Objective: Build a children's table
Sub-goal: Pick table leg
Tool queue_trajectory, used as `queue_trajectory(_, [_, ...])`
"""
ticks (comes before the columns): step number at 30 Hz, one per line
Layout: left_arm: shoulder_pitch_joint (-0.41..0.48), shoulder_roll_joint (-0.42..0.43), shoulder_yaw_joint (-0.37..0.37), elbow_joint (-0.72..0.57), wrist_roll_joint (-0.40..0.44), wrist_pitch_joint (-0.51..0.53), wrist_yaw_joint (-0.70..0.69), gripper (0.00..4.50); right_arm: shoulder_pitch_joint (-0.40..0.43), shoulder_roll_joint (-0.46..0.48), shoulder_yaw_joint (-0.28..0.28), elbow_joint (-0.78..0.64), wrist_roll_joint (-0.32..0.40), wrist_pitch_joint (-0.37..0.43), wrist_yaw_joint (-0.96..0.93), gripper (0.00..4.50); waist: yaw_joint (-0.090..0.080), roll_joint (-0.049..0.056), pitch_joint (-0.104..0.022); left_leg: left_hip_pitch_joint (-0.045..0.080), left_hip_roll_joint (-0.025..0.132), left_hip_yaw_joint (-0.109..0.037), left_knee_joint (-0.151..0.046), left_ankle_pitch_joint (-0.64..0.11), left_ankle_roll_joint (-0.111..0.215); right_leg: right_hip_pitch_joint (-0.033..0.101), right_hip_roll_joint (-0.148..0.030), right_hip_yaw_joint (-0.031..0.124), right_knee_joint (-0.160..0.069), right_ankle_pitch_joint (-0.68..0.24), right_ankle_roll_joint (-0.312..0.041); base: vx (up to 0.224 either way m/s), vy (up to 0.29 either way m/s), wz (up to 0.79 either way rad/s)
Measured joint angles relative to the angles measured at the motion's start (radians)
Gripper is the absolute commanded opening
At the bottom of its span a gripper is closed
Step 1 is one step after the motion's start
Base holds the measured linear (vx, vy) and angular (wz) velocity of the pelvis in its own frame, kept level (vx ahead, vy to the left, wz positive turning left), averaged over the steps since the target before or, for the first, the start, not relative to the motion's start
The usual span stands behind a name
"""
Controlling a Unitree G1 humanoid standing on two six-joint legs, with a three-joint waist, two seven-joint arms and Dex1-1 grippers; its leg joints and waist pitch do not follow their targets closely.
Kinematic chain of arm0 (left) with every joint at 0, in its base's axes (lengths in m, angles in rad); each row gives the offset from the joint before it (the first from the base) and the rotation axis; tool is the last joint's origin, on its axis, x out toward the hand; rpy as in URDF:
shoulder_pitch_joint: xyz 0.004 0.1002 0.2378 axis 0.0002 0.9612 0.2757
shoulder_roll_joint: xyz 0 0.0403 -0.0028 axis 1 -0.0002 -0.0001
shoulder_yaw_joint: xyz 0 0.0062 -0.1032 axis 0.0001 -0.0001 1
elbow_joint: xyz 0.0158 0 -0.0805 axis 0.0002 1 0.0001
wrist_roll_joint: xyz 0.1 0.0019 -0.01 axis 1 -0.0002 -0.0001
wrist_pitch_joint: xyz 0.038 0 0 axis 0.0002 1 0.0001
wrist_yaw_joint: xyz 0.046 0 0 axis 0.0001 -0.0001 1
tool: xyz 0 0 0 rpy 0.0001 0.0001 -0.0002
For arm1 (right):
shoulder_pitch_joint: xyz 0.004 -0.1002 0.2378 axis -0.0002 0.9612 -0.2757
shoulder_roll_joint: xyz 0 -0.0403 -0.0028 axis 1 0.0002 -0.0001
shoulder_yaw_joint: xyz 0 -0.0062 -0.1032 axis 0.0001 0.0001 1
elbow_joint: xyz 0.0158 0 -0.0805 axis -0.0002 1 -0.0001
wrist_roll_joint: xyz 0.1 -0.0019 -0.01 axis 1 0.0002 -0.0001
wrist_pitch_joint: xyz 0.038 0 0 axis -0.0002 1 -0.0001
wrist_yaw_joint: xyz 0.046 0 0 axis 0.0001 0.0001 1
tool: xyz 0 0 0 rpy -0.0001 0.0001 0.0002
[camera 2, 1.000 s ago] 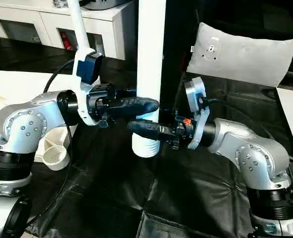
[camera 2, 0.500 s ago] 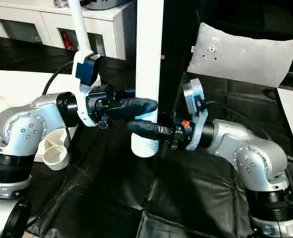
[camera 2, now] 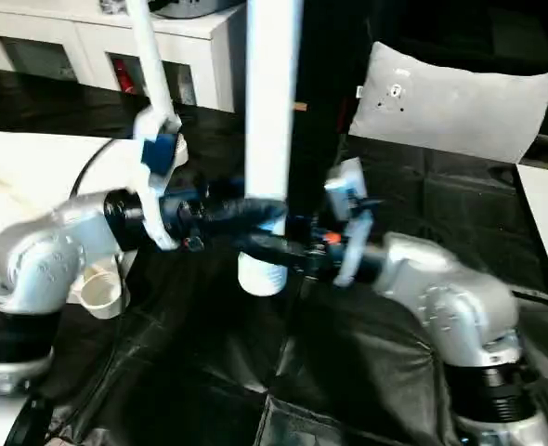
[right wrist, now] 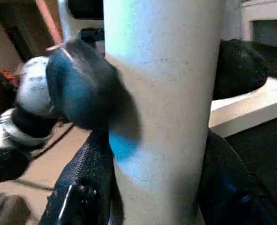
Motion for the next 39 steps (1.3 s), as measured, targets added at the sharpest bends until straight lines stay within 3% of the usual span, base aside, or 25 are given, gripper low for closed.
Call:
queue_trajectory(6, [0.024,-0.07,-0.013,-0.004,0.079,-0.083,0.107,2.57,0.002,0.046,0.016,0.011,-0.096,-0.081,-0.087,1.91,-0.001,-0.001,0.001,0.0,0.0,0.0,0.0,0.0,0.0,0.0,0.0,0.0,0.0,0.0,0.0,0.0,0.0,0.0])
queue_trajectory(17, [0.03,-0.125,-0.007,0.014,0.093,-0.122,0.165,2.5,0.002,0.078,0.019,0.022,-0.139,-0.123,-0.128,1.91,-0.003,-0.001,0.001,0.0,0.0,0.0,0.0,0.0,0.0,0.0,0.0,0.0,0.0,0.0,0.0,0.0,0.0,0.0])
queue_trajectory(24, [0.03,-0.125,-0.006,0.015,0.099,-0.133,0.169,2.5,0.002,0.079,0.022,0.022,-0.147,-0.136,-0.132,1.91,-0.003,-0.001,0.001,0.0,0.0,0.0,0.0,0.0,0.0,0.0,0.0,0.0,0.0,0.0,0.0,0.0,0.0,0.0])
queue_trajectory(26, [0.03,-0.112,-0.019,0.016,0.128,-0.167,0.162,2.5,0.002,0.079,0.025,0.022,-0.148,-0.144,-0.132,1.91,-0.004,-0.001,0.001,0.0,0.0,0.0,0.0,0.0,0.0,0.0,0.0,0.0,0.0,0.0,0.0,0.0,0.0,0.0])
queue_trajectory(30, [0.028,-0.088,-0.044,0.027,0.178,-0.227,0.14,2.06,0.002,0.079,0.034,0.026,-0.169,-0.152,-0.132,1.91,-0.004,-0.001,0.001,0.0,0.0,0.0,0.0,0.0,0.0,0.0,0.0,0.0,0.0,0.0,0.0,0.0,0.0,0.0])
queue_trajectory(39, [0.017,-0.055,-0.105,0.062,0.26,-0.336,0.106,1.97,0.01,0.079,0.049,0.043,-0.197,-0.174,-0.131,1.91,-0.003,-0.001,0.001,0.0,0.0,0.0,0.0,0.0,0.0,0.0,0.0,0.0,0.0,0.0,0.0,0.0,0.0,0.0])
